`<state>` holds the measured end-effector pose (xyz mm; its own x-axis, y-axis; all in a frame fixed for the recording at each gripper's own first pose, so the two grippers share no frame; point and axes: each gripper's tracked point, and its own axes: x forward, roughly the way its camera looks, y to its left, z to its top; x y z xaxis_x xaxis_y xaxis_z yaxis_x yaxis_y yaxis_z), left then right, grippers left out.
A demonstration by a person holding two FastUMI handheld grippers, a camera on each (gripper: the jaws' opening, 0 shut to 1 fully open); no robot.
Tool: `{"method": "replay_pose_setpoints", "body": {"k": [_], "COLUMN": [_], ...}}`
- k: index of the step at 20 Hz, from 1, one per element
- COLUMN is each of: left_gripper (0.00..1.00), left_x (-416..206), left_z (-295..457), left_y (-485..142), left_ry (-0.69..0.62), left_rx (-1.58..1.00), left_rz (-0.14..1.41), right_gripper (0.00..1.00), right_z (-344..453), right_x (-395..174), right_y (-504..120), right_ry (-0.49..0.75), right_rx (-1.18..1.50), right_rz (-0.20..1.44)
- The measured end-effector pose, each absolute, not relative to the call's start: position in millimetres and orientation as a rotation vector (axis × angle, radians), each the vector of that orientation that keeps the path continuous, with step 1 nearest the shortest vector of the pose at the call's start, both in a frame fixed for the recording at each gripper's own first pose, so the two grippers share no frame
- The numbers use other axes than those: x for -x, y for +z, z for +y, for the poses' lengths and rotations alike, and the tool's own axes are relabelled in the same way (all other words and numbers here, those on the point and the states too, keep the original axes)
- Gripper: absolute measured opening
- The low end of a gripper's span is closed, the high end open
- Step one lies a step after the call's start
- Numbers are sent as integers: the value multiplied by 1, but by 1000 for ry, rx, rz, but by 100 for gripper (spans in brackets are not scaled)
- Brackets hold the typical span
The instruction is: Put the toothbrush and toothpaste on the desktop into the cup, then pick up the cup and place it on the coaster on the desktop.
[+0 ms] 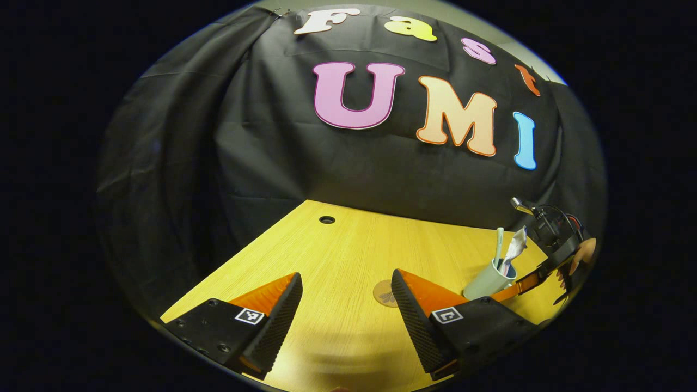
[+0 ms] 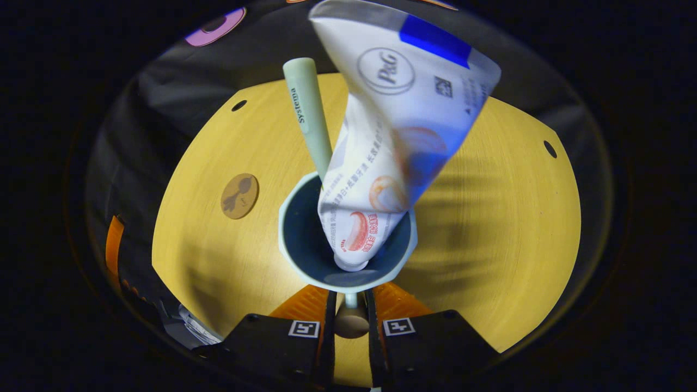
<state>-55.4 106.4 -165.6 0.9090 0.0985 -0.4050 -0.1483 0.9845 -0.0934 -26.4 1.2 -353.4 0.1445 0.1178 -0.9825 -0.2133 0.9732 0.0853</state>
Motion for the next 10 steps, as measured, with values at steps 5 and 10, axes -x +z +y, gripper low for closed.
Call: {"method": "replay_pose_setpoints", "body": {"k": [5, 10], "left_gripper": [95, 95], "left_x": [57, 62], "left_z": [129, 158], "left_y": [-166, -172], "left_ry": [143, 176], "left_rx": [135, 154], "left_rz": [409, 418], "right_gripper": [28, 28], "right_z": [4, 25], "right_x": [10, -6], "right_y": [-346, -328], "right_ry": [304, 366], "right_rx": [100, 148], "right_rz": [1375, 1331]}}
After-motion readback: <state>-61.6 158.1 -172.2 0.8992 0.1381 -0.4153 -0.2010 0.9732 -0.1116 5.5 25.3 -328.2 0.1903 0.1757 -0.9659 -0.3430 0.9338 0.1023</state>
